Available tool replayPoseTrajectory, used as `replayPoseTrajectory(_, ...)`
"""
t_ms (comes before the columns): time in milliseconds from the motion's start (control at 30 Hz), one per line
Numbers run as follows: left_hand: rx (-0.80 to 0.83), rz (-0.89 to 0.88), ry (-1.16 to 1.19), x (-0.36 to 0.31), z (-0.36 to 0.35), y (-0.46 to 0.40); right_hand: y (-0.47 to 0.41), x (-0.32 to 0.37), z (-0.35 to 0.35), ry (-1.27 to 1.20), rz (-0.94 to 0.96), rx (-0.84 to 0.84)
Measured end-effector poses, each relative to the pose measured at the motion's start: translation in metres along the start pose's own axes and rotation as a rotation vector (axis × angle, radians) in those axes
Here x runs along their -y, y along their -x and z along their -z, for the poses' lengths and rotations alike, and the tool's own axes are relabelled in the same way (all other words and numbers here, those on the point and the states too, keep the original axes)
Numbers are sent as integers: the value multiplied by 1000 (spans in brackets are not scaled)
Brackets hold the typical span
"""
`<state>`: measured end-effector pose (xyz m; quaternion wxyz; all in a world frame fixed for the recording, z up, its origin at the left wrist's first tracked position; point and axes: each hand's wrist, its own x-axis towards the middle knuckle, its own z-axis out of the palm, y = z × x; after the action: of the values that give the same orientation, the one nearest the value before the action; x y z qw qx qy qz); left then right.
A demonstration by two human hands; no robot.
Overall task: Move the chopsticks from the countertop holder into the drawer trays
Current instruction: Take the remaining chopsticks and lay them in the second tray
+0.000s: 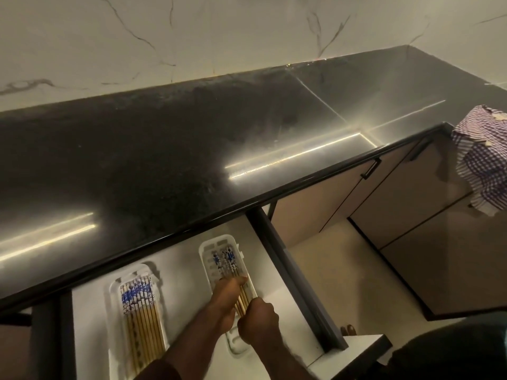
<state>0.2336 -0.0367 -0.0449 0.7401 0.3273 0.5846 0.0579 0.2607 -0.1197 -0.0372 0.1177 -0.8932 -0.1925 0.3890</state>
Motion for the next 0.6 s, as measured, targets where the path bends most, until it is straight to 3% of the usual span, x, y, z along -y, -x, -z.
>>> replayPoseTrajectory(600, 42, 24, -61, 15, 8, 0, 0, -4, -21, 165, 178, -91)
